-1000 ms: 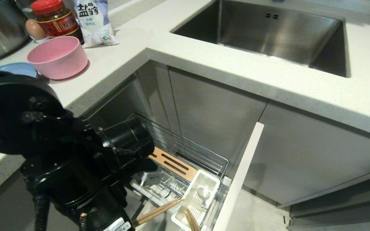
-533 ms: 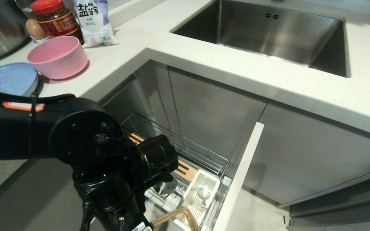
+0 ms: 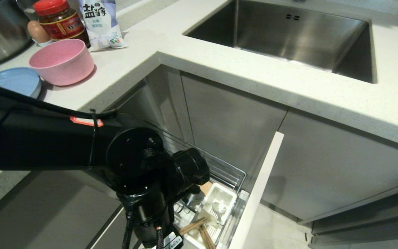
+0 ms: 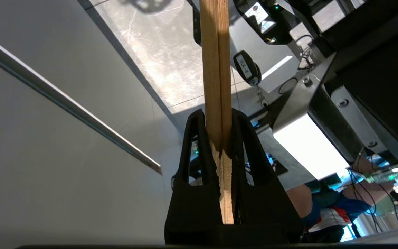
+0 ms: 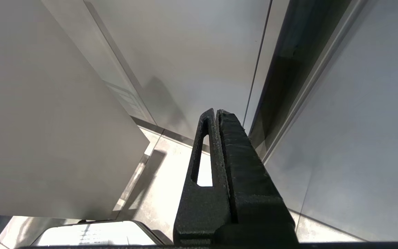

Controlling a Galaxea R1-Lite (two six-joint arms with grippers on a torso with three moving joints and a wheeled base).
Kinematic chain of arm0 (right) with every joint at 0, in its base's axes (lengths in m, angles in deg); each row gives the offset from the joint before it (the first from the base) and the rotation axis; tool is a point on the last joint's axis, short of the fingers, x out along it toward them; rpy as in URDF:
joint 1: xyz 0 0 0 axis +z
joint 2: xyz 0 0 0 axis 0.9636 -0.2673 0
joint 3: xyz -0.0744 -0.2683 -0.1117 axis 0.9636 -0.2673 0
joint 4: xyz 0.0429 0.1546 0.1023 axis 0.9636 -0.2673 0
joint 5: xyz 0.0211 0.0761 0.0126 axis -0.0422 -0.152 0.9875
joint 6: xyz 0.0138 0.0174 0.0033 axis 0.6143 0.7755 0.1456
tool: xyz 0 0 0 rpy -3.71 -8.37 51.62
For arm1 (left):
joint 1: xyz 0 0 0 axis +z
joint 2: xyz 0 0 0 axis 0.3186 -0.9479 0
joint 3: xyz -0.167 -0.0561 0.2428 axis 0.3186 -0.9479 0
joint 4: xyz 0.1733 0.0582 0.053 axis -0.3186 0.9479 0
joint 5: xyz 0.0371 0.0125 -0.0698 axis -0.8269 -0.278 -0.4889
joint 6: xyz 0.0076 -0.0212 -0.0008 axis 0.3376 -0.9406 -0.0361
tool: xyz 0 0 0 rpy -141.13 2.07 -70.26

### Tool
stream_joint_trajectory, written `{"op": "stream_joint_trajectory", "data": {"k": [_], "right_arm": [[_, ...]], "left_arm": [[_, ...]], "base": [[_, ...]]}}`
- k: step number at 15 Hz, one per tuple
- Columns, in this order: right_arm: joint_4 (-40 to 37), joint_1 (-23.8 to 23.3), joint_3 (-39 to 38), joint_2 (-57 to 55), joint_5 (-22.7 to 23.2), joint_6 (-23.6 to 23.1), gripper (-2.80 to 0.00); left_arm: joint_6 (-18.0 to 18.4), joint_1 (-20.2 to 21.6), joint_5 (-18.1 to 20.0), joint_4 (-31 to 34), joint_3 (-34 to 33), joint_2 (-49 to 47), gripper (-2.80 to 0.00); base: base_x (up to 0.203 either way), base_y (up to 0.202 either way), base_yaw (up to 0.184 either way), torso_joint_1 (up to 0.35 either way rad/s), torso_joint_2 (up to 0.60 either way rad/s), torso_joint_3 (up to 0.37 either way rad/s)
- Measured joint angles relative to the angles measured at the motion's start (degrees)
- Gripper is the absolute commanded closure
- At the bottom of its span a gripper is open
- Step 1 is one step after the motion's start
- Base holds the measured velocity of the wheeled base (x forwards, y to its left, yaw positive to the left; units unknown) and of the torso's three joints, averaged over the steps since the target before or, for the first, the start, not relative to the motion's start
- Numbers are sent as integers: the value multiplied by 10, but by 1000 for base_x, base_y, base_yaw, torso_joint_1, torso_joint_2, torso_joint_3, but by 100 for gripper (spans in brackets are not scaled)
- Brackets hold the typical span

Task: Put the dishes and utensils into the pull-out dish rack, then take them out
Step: Pick up the chopsticks and place it in the cupboard

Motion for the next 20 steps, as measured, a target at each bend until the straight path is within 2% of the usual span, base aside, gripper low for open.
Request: {"op": "stream_joint_trajectory", "data": {"k": [20], "right_arm": [[0, 0, 0, 0, 0, 0, 0]], "left_arm": [[-2, -5, 2, -37, 48, -118, 0]], "base": [[0, 0, 0, 0, 0, 0]]}}
